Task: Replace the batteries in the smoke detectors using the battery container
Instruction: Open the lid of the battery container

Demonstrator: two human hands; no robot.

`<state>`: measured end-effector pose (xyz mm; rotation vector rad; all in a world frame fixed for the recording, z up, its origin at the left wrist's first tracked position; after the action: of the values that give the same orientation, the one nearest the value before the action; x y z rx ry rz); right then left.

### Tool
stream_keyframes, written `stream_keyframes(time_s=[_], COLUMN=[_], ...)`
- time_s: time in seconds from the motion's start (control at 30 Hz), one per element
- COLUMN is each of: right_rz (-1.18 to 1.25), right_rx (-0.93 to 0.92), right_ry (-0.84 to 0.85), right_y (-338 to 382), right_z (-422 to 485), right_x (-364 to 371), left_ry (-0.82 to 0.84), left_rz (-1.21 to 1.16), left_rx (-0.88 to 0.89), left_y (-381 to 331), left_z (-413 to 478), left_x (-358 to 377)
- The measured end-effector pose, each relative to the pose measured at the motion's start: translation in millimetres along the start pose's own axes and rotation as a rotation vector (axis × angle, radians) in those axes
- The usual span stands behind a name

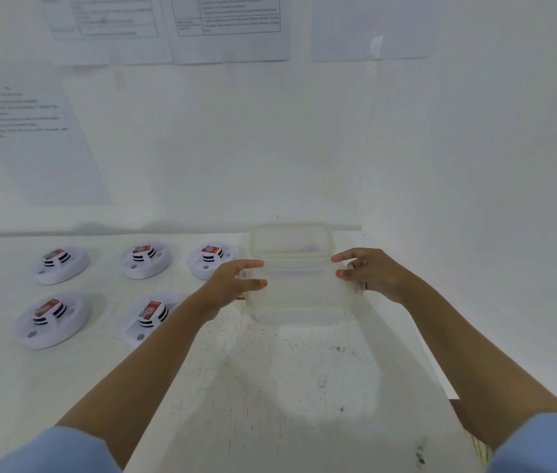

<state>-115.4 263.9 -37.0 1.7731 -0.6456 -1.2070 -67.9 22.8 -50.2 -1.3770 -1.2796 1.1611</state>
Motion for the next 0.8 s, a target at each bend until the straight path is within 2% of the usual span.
stream_keyframes(time_s=[0.2, 0.37, 0.5, 0.63, 0.8], right_rz=[0.178, 0.303, 0.266, 0.183, -0.052], right_rx=[0.022, -0.014, -0.108, -0.174, -0.169], right_ry=[0.050, 0.013, 0.014, 0.010, -0.018], right_y=[2, 7, 16, 13, -18], right_z=[-5, -18, -46, -77, -104], right_x=[-8, -9, -8, 3, 29], left_ry=[-0.065, -0.101, -0.066, 0.060, 0.205], left_rz=[-0.038, -0.149, -0.174, -0.134, 0.180], left_rx=[0.086, 0.344, 0.409, 0.399, 0.444], left_y=[-9, -33, -39, -34, -3], left_z=[-9, -36, -60, -89, -113], left_x=[-11, -23, -24, -14, -1])
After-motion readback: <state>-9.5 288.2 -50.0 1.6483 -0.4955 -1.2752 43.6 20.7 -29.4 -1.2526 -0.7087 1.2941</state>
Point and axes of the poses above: each hand's wrist, its own z-axis towards the middle knuckle, its own x-axis out of the palm, y = z × x, the point moved 7 cm from there along z, towards the middle knuckle, and after that the axes turned 13 degrees about -z, right-handed, at the moved point
